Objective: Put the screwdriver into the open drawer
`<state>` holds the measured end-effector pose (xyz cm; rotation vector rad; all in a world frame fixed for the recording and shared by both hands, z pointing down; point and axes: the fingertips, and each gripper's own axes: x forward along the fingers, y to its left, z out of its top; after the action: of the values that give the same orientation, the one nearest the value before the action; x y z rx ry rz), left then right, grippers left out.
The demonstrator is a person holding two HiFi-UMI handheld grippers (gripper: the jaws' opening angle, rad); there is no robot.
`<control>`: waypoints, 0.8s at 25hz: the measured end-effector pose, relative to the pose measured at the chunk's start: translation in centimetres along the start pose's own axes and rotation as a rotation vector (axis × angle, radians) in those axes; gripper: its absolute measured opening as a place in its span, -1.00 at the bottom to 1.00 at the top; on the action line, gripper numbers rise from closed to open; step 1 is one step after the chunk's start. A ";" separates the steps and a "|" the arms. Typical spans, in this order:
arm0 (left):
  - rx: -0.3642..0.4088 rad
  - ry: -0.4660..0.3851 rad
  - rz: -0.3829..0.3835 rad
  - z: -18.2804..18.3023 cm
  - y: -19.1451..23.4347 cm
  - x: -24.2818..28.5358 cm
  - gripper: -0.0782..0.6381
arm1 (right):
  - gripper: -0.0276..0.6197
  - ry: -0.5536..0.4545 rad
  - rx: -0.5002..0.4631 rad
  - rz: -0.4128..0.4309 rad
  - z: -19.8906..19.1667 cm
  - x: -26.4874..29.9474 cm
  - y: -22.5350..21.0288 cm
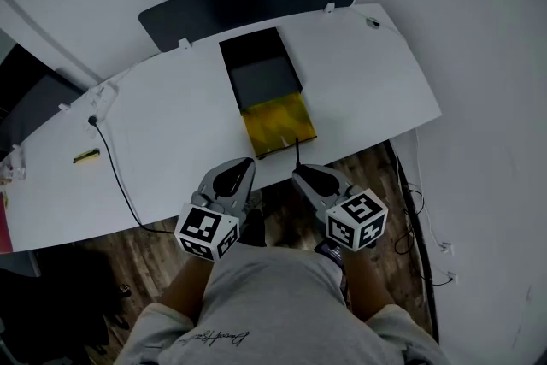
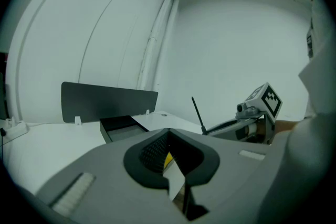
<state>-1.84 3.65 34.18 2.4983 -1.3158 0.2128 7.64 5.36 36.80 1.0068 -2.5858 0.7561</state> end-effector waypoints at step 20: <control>-0.005 0.015 -0.082 3.9 9.5 5.9 -0.78 | -0.69 0.013 0.012 -0.074 6.4 8.9 -3.2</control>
<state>-6.32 -7.31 34.02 2.5352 -1.2036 0.2088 3.07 -5.12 36.42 1.0905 -2.5209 0.7579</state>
